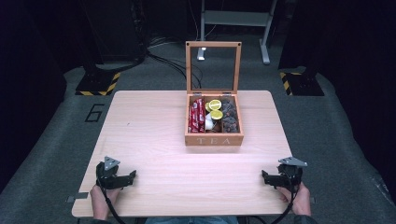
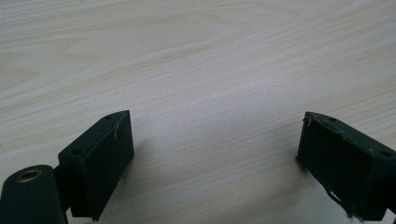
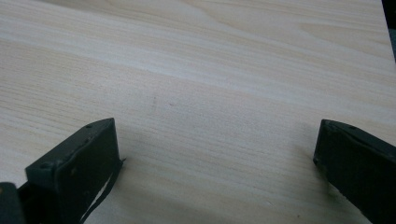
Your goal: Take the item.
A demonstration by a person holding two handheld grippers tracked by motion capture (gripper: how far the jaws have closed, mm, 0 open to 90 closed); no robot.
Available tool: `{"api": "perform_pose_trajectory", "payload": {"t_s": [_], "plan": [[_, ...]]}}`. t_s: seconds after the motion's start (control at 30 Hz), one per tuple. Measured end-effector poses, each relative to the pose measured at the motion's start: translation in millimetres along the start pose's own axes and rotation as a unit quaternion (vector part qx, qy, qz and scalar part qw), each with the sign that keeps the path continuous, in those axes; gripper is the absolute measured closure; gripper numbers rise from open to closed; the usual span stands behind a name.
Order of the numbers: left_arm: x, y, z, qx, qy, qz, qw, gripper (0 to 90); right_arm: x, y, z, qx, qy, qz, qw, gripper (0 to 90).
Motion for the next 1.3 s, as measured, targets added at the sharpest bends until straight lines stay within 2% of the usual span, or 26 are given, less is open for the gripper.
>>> {"api": "perform_pose_trajectory", "payload": {"t_s": [0.53, 0.73, 1.07, 1.3], "plan": [[0.7, -0.7, -1.4, 0.000, 0.002, 0.001, 1.0000, 10.4, -0.5, 0.2, 0.3, -0.009, -0.008, -0.001, 0.9999, 0.0], [0.6, -0.6, -1.5, -0.001, 0.000, 0.001, 1.0000, 10.4, -0.7, 0.3, 0.8, -0.005, -0.006, 0.000, 1.0000, 0.0], [0.7, -0.7, -1.5, -0.001, 0.000, 0.001, 1.0000, 10.5, -1.2, -1.9, 2.6, -0.020, 0.005, -0.001, 0.9998, 0.0], [0.6, -0.7, -1.5, -0.001, 0.001, 0.001, 1.0000, 10.5, -1.3, -2.9, 3.9, -0.015, -0.008, 0.007, 0.9998, 0.0]]}}
Point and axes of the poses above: each handheld gripper's, and its own axes: x roughly forward along the jaws, y roughly out of its underside, z roughly to its left, the point moved 10 cm from there along x, roughly forward along the jaws, and after that the axes turned 4 degrees about -x, right-handed, at the moved point
